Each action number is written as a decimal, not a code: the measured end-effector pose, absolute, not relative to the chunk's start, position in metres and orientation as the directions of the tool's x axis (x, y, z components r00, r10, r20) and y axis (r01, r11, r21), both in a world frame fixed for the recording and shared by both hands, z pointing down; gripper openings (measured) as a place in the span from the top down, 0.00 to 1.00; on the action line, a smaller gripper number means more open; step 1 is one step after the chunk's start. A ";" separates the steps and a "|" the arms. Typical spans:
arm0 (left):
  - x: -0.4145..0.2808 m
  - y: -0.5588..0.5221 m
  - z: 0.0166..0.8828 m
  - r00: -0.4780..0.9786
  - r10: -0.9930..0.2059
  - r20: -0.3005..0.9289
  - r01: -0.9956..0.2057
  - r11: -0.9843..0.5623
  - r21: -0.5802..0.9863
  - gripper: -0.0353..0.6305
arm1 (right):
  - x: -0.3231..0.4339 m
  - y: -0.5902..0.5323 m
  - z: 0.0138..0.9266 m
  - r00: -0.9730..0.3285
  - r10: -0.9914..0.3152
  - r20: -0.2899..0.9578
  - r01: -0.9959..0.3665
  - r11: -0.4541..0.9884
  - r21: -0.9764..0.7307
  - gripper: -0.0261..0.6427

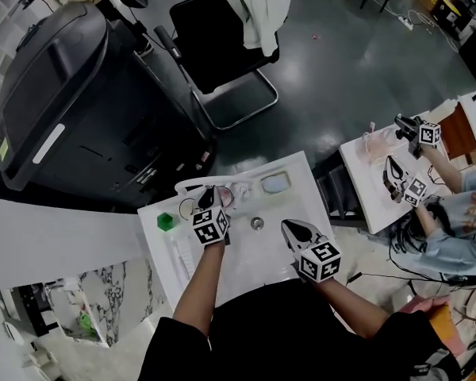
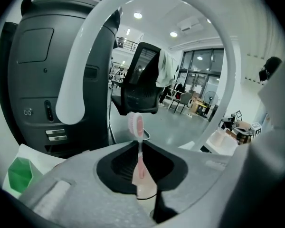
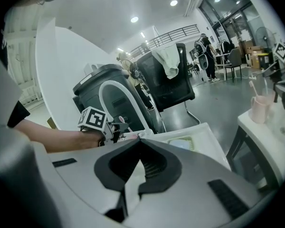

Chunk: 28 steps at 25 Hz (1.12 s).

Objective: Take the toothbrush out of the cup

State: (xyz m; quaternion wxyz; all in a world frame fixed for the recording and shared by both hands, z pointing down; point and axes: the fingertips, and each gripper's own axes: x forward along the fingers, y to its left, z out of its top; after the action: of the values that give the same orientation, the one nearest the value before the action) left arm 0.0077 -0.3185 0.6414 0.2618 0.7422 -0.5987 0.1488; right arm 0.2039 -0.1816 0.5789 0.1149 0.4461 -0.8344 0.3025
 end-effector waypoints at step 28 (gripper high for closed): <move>-0.054 -0.180 0.508 0.320 -0.900 0.296 -0.931 -0.240 0.277 0.88 | 0.088 -0.085 0.547 -0.623 -0.650 0.436 -0.780 0.477 -0.404 0.96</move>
State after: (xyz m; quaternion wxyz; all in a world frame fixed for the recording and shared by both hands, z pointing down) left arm -0.0537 -0.1800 0.5078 0.2036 0.7866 -0.5818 0.0376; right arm 0.0881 -0.0850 0.5466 0.1119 0.4197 -0.8520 0.2924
